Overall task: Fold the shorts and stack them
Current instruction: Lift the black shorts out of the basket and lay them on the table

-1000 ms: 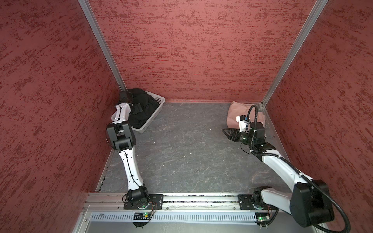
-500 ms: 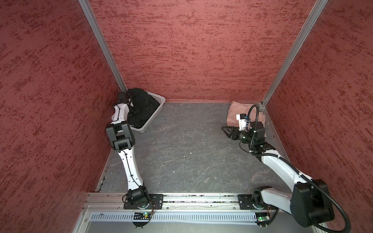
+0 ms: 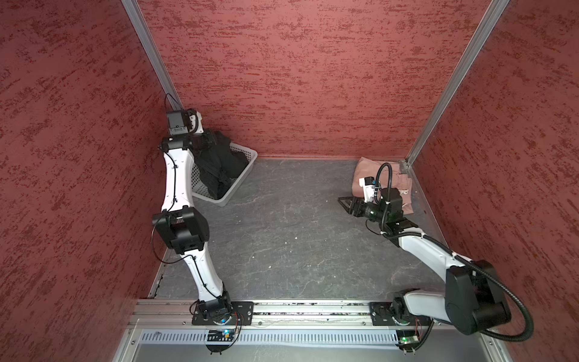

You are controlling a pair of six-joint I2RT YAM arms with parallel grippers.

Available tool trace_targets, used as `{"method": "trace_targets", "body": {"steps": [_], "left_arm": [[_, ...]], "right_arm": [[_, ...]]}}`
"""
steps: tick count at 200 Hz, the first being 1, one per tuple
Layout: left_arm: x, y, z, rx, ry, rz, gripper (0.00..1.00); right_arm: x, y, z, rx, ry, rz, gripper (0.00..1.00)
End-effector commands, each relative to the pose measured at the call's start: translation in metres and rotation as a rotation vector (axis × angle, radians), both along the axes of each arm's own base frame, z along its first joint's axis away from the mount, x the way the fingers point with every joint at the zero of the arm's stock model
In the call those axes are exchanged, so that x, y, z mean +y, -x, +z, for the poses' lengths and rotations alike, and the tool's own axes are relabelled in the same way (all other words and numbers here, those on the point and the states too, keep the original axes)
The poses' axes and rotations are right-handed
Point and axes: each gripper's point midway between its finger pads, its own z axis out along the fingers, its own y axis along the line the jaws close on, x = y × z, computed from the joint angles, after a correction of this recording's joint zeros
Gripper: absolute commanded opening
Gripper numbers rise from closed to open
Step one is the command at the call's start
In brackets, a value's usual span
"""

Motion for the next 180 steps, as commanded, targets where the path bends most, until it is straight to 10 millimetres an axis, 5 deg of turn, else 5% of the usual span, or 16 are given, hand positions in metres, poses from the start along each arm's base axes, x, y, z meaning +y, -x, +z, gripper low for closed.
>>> {"method": "trace_targets", "body": {"steps": [1, 33, 59, 91, 113, 133, 154, 180], "left_arm": [[-0.058, 0.025, 0.068, -0.154, 0.044, -0.180, 0.00], [-0.145, 0.071, 0.135, -0.319, -0.024, -0.379, 0.00], [-0.193, 0.111, 0.177, -0.409, -0.009, -0.494, 0.00], [-0.237, 0.150, 0.200, -0.424, 0.080, -0.595, 0.00], [-0.282, 0.168, 0.177, -0.353, 0.064, -0.669, 0.00], [-0.303, 0.159, 0.139, -0.235, 0.091, -0.673, 0.00], [-0.283, 0.131, 0.075, -0.102, -0.002, -0.510, 0.00], [-0.243, 0.107, -0.015, 0.055, -0.082, -0.327, 0.00]], "right_arm": [[0.013, -0.009, 0.025, -0.099, -0.032, 0.046, 0.60], [0.019, -0.016, 0.021, -0.109, -0.054, 0.060, 0.59], [0.022, -0.021, 0.021, -0.115, -0.054, 0.072, 0.59], [0.024, -0.024, 0.026, -0.138, -0.051, 0.081, 0.59], [0.023, -0.026, 0.028, -0.149, -0.025, 0.074, 0.59], [0.019, -0.030, 0.024, -0.132, 0.023, 0.057, 0.60], [0.006, -0.032, 0.004, -0.054, 0.123, -0.005, 0.60], [-0.034, -0.030, -0.022, 0.065, 0.293, -0.192, 0.62]]}}
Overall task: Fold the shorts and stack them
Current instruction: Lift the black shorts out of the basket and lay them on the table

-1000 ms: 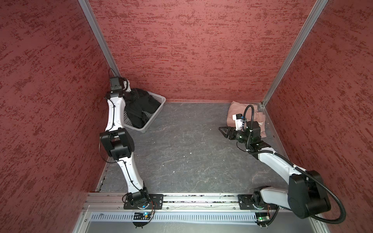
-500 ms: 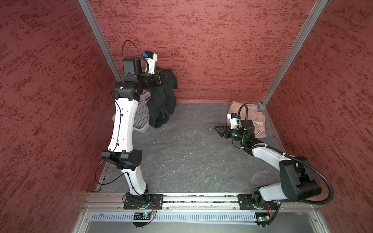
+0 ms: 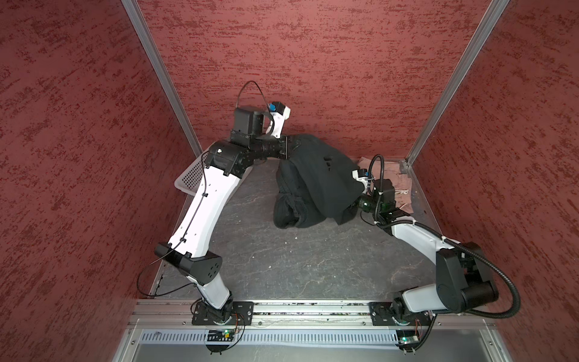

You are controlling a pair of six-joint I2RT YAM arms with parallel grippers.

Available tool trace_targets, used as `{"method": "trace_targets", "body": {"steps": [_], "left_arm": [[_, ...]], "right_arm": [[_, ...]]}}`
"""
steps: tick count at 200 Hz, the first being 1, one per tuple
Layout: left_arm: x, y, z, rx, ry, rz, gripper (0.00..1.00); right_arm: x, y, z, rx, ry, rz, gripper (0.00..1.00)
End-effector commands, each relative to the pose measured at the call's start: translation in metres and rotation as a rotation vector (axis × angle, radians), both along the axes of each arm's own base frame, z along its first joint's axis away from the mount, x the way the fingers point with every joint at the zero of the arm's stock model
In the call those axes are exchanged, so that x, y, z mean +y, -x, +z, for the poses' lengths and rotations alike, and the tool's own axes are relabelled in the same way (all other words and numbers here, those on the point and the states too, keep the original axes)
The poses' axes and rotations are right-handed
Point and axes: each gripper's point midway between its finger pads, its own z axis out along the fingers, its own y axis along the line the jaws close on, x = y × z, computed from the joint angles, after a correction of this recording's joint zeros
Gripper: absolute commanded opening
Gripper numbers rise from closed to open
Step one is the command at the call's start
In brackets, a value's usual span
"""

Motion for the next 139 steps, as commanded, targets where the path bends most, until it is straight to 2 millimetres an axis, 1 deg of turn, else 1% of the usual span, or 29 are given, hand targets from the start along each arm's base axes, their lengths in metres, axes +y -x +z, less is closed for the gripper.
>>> {"method": "trace_targets", "body": {"steps": [1, 4, 10, 18, 36, 44, 53, 61, 63, 65, 71, 80, 82, 85, 89, 91, 102, 120, 129, 139], "left_arm": [[0.048, -0.032, -0.058, 0.054, -0.094, 0.236, 0.00], [0.050, -0.033, -0.072, 0.085, -0.102, 0.243, 0.00], [0.055, -0.034, -0.091, 0.121, -0.111, 0.261, 0.00], [0.064, -0.032, -0.124, 0.177, -0.140, 0.293, 0.00], [0.089, -0.029, -0.183, 0.267, -0.195, 0.384, 0.00], [0.099, -0.026, -0.203, 0.305, -0.204, 0.408, 0.00], [0.108, -0.023, -0.220, 0.337, -0.205, 0.425, 0.00], [0.114, -0.020, -0.229, 0.354, -0.206, 0.431, 0.00], [0.116, -0.019, -0.232, 0.359, -0.207, 0.432, 0.02], [0.117, -0.018, -0.233, 0.361, -0.207, 0.432, 0.04], [0.120, -0.016, -0.235, 0.364, -0.209, 0.435, 0.16], [0.124, -0.014, -0.232, 0.351, -0.211, 0.438, 0.40], [0.124, -0.014, -0.231, 0.346, -0.210, 0.436, 0.48], [0.125, -0.014, -0.228, 0.335, -0.206, 0.432, 0.69], [0.125, -0.014, -0.224, 0.322, -0.202, 0.428, 0.93], [0.125, -0.014, -0.221, 0.315, -0.199, 0.426, 0.99], [0.127, -0.015, -0.203, 0.268, -0.190, 0.427, 0.99], [0.136, -0.015, -0.179, 0.209, -0.204, 0.450, 0.99], [0.142, -0.013, -0.172, 0.197, -0.213, 0.464, 0.99], [0.150, -0.009, -0.170, 0.202, -0.221, 0.485, 0.99]], "right_arm": [[-0.037, 0.003, -0.022, 0.091, 0.194, -0.173, 0.62], [-0.041, 0.004, -0.025, 0.105, 0.218, -0.188, 0.62], [-0.050, 0.004, -0.031, 0.132, 0.261, -0.222, 0.62], [-0.058, 0.007, -0.041, 0.178, 0.313, -0.250, 0.63], [-0.067, 0.010, -0.057, 0.258, 0.381, -0.269, 0.63], [-0.071, 0.012, -0.062, 0.289, 0.399, -0.281, 0.63], [-0.072, 0.014, -0.063, 0.306, 0.414, -0.287, 0.63], [-0.070, 0.018, -0.062, 0.311, 0.433, -0.280, 0.64], [-0.070, 0.019, -0.061, 0.309, 0.440, -0.278, 0.64], [-0.068, 0.020, -0.060, 0.308, 0.447, -0.275, 0.64], [-0.064, 0.025, -0.057, 0.296, 0.475, -0.261, 0.64], [-0.051, 0.032, -0.052, 0.268, 0.501, -0.217, 0.64], [-0.048, 0.034, -0.050, 0.260, 0.504, -0.206, 0.64], [-0.042, 0.037, -0.048, 0.250, 0.504, -0.188, 0.64], [-0.032, 0.041, -0.045, 0.237, 0.501, -0.160, 0.65], [-0.027, 0.043, -0.044, 0.229, 0.497, -0.146, 0.65], [0.005, 0.056, -0.037, 0.193, 0.454, -0.060, 0.65], [0.068, 0.082, -0.025, 0.118, 0.361, 0.092, 0.65], [0.101, 0.097, -0.024, 0.096, 0.329, 0.157, 0.65], [0.132, 0.111, -0.027, 0.096, 0.309, 0.205, 0.65]]}}
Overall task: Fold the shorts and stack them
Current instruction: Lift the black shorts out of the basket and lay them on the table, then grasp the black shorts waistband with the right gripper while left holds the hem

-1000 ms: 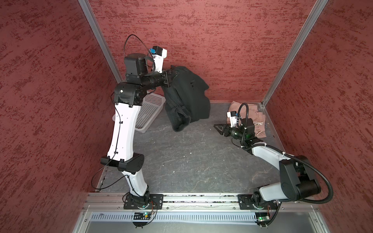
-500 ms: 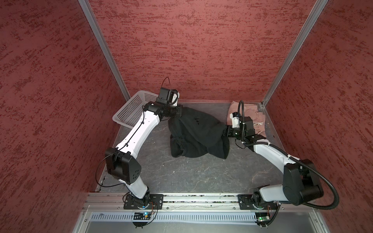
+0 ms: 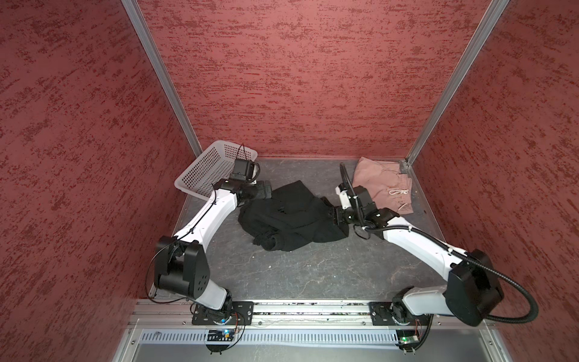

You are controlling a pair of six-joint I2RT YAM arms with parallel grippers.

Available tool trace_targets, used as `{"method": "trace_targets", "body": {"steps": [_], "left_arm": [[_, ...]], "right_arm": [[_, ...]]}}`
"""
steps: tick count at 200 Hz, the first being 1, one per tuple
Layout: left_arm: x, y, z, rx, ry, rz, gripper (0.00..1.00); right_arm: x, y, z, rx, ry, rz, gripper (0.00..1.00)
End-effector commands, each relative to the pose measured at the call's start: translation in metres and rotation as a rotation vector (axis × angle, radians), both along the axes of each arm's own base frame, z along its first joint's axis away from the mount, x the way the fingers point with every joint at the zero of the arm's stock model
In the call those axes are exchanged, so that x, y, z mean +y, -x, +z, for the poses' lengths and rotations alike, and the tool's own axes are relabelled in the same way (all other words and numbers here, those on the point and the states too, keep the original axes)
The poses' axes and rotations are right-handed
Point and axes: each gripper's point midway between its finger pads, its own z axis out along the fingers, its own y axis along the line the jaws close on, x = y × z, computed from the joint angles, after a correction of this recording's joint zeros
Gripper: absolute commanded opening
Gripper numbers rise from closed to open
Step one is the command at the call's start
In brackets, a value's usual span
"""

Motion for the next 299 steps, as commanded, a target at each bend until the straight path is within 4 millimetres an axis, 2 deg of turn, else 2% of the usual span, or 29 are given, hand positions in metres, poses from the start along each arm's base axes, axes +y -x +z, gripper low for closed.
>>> {"method": "trace_targets", "body": {"steps": [1, 6, 9, 23, 44, 60, 76, 95, 125, 144, 165, 171, 182, 199, 206, 215, 225, 232, 253, 258, 279, 299], "left_arm": [[0.018, -0.003, 0.030, -0.089, -0.037, 0.034, 0.99], [0.022, -0.001, 0.030, -0.086, -0.040, 0.043, 0.99], [0.024, 0.001, 0.029, -0.082, -0.039, 0.049, 0.99], [0.037, 0.011, 0.022, -0.064, -0.031, 0.083, 0.99], [0.053, 0.029, 0.010, -0.040, 0.012, 0.121, 0.99], [0.069, 0.043, 0.005, -0.032, 0.036, 0.160, 0.99], [0.084, 0.056, 0.004, -0.040, 0.068, 0.194, 0.99], [0.098, 0.068, 0.008, -0.059, 0.109, 0.235, 0.99], [0.095, 0.076, 0.013, -0.087, 0.162, 0.236, 0.99], [0.091, 0.078, 0.007, -0.074, 0.181, 0.228, 0.99], [0.085, 0.079, -0.001, -0.048, 0.213, 0.216, 0.99], [0.083, 0.078, -0.003, -0.045, 0.222, 0.209, 0.99], [0.076, 0.077, -0.005, -0.043, 0.238, 0.193, 0.99], [0.054, 0.076, -0.009, -0.023, 0.237, 0.128, 0.99], [0.045, 0.077, -0.012, -0.007, 0.209, 0.101, 0.99], [0.032, 0.078, -0.016, 0.012, 0.161, 0.066, 0.99], [0.018, 0.080, -0.022, 0.029, 0.116, 0.017, 0.99], [0.007, 0.083, -0.028, 0.044, 0.086, -0.019, 0.99], [-0.016, 0.096, -0.046, 0.099, 0.015, -0.103, 0.99], [-0.021, 0.100, -0.051, 0.112, 0.005, -0.119, 1.00], [-0.036, 0.119, -0.066, 0.155, -0.011, -0.161, 0.99], [-0.053, 0.141, -0.075, 0.169, -0.023, -0.195, 1.00]], "right_arm": [[0.071, 0.032, 0.009, -0.029, -0.099, 0.133, 0.65], [0.086, 0.039, 0.010, -0.030, -0.107, 0.157, 0.66], [0.095, 0.043, 0.001, -0.014, -0.092, 0.171, 0.66], [0.130, 0.059, -0.016, 0.011, -0.045, 0.222, 0.68], [0.166, 0.072, -0.044, 0.041, 0.051, 0.272, 0.69], [0.181, 0.072, -0.056, 0.030, 0.100, 0.276, 0.70], [0.194, 0.068, -0.059, 0.032, 0.102, 0.272, 0.70], [0.194, 0.054, -0.067, 0.020, 0.160, 0.174, 0.70], [0.166, 0.037, -0.090, -0.015, 0.388, 0.023, 0.69], [0.147, 0.038, -0.099, -0.005, 0.463, -0.004, 0.67], [0.127, 0.046, -0.099, 0.021, 0.468, -0.012, 0.61], [0.123, 0.049, -0.097, 0.035, 0.446, -0.005, 0.56], [0.108, 0.050, -0.093, 0.054, 0.401, -0.023, 0.37], [0.079, 0.043, -0.083, 0.092, 0.331, -0.062, 0.11], [0.066, 0.038, -0.079, 0.103, 0.302, -0.069, 0.04], [0.050, 0.030, -0.073, 0.111, 0.270, -0.074, 0.01], [0.032, 0.019, -0.068, 0.111, 0.250, -0.095, 0.02], [0.021, 0.012, -0.064, 0.110, 0.240, -0.098, 0.08], [0.001, -0.007, -0.050, 0.096, 0.239, -0.118, 0.44], [-0.002, -0.011, -0.047, 0.091, 0.242, -0.124, 0.50], [-0.017, -0.020, -0.045, 0.115, 0.254, -0.168, 0.56], [-0.014, -0.008, -0.052, 0.184, 0.199, -0.168, 0.60]]}}
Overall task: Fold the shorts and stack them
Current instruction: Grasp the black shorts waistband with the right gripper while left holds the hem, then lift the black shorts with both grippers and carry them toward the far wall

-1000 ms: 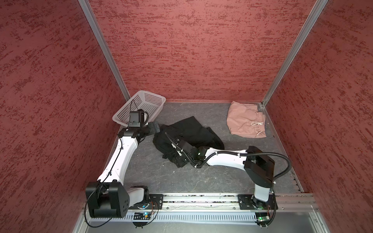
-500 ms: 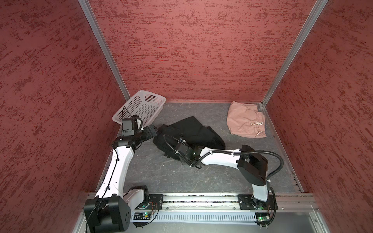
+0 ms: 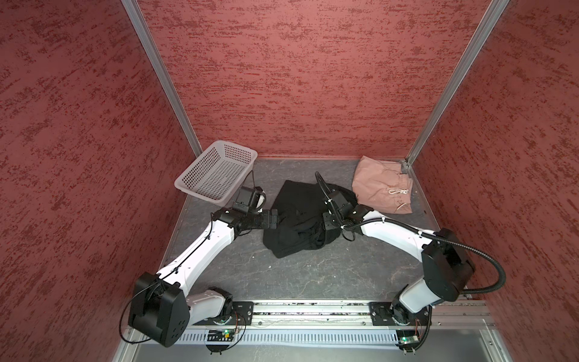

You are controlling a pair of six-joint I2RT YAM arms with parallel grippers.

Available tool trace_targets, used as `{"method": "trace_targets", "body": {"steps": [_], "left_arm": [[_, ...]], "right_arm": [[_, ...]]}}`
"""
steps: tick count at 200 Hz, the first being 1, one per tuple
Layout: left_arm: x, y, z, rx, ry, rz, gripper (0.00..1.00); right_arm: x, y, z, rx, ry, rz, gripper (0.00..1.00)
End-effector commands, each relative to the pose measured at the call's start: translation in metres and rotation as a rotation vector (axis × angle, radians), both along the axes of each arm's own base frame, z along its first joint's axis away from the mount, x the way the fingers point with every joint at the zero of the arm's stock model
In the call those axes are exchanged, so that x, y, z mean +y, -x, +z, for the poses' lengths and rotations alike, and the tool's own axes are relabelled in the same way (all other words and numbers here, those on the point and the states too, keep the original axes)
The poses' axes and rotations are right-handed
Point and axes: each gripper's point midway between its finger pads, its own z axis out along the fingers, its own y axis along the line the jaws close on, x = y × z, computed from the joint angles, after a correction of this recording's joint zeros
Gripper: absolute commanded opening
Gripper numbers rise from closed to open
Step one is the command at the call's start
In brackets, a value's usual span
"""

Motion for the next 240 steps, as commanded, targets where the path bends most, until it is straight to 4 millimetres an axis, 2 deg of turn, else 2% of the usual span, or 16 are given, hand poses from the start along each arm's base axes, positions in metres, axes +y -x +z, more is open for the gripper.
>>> {"method": "trace_targets", "body": {"steps": [1, 15, 36, 41, 56, 69, 76, 81, 87, 106, 139, 157, 211, 228, 240], "left_arm": [[-0.007, 0.025, -0.011, 0.020, -0.046, -0.018, 1.00], [-0.013, 0.040, -0.016, 0.028, -0.055, -0.028, 0.95], [-0.009, 0.055, -0.025, 0.048, -0.063, 0.013, 0.87], [-0.008, 0.057, -0.028, 0.055, -0.060, 0.023, 0.87], [-0.002, 0.061, -0.035, 0.061, -0.060, 0.051, 0.87], [-0.002, 0.063, -0.039, 0.062, -0.055, 0.052, 0.89], [0.000, 0.064, -0.041, 0.061, -0.061, 0.058, 0.94], [0.000, 0.064, -0.043, 0.060, -0.061, 0.061, 1.00], [0.001, 0.064, -0.044, 0.056, -0.063, 0.062, 0.99], [0.003, 0.066, -0.047, 0.043, -0.077, 0.065, 0.99], [0.006, 0.075, -0.060, 0.037, -0.090, 0.062, 0.99], [0.003, 0.080, -0.068, 0.040, -0.088, 0.055, 0.99], [-0.004, 0.087, -0.079, 0.032, -0.146, 0.010, 0.99], [-0.010, 0.088, -0.079, 0.024, -0.137, -0.006, 0.99], [-0.018, 0.090, -0.083, 0.017, -0.124, -0.038, 0.99]], "right_arm": [[0.006, 0.013, 0.000, 0.069, -0.067, 0.016, 0.60], [0.002, 0.032, -0.009, 0.131, -0.102, -0.013, 0.62], [-0.020, 0.060, -0.018, 0.184, -0.070, -0.096, 0.64], [-0.021, 0.065, -0.010, 0.173, -0.079, -0.107, 0.64], [-0.013, 0.080, -0.008, 0.169, -0.070, -0.099, 0.64], [-0.004, 0.090, -0.016, 0.181, -0.050, -0.086, 0.65], [-0.001, 0.093, -0.023, 0.196, -0.041, -0.086, 0.65], [0.001, 0.093, -0.024, 0.194, -0.046, -0.090, 0.65], [0.003, 0.093, -0.035, 0.209, -0.033, -0.095, 0.65], [0.006, 0.082, -0.035, 0.164, -0.045, -0.127, 0.65], [-0.018, 0.068, -0.024, 0.094, 0.078, -0.217, 0.65], [-0.022, 0.067, -0.024, 0.077, 0.081, -0.221, 0.65], [-0.002, 0.054, -0.030, 0.035, -0.052, -0.187, 0.62], [-0.007, 0.050, -0.033, 0.035, -0.035, -0.205, 0.53], [-0.015, 0.049, -0.037, 0.046, -0.020, -0.224, 0.31]]}}
